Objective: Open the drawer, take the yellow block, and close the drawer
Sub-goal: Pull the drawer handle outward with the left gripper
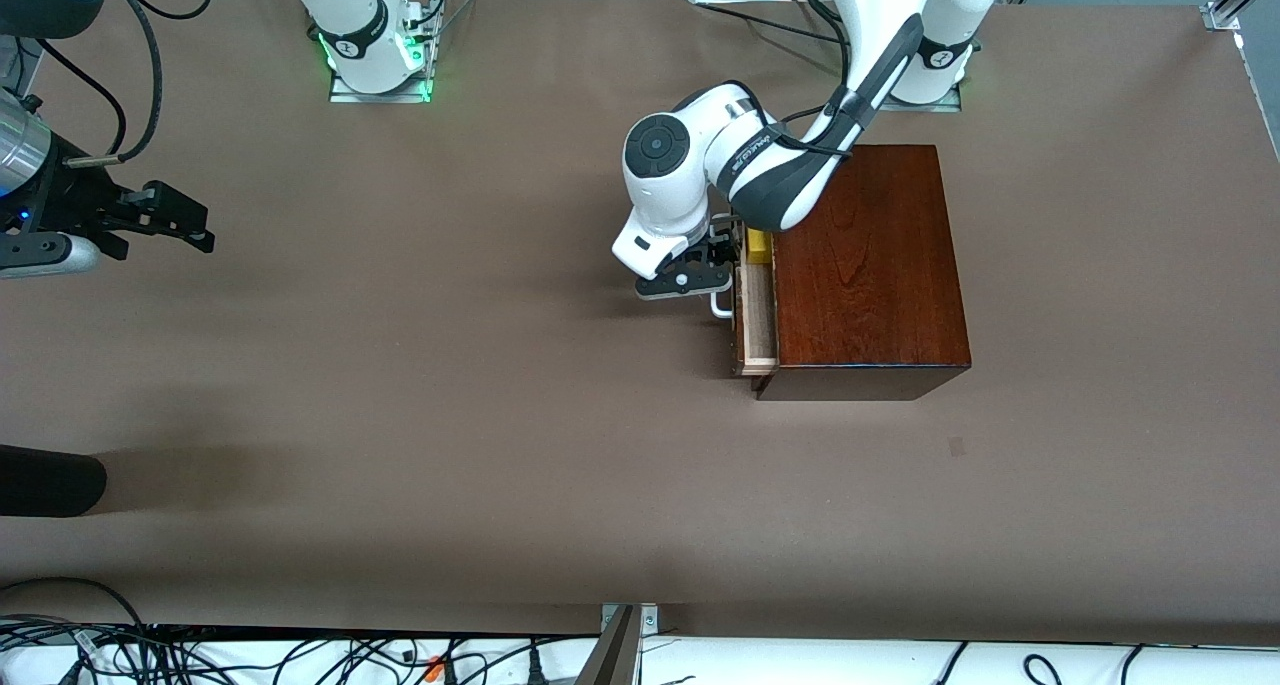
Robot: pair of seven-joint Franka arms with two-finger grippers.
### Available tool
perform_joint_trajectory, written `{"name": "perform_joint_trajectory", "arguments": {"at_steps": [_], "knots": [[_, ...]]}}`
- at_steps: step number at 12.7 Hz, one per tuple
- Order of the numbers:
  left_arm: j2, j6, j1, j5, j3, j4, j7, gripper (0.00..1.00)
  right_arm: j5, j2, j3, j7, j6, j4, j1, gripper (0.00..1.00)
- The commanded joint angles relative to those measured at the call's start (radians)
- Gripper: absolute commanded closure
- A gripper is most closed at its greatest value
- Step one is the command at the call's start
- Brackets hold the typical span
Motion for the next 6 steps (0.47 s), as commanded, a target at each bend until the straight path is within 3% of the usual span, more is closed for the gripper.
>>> {"name": "perform_joint_trajectory", "arguments": {"at_steps": [1, 6], "knots": [[0.034, 0.082, -0.039, -0.043, -0.013, 0.021, -0.049, 0.0, -0.014, 0.002, 0.001, 0.013, 0.002, 0.011, 0.0, 0.0], [0.051, 0.08, -0.038, -0.115, -0.013, 0.08, -0.07, 0.0, -0.014, 0.002, 0.001, 0.013, 0.002, 0.011, 0.0, 0.0]]}}
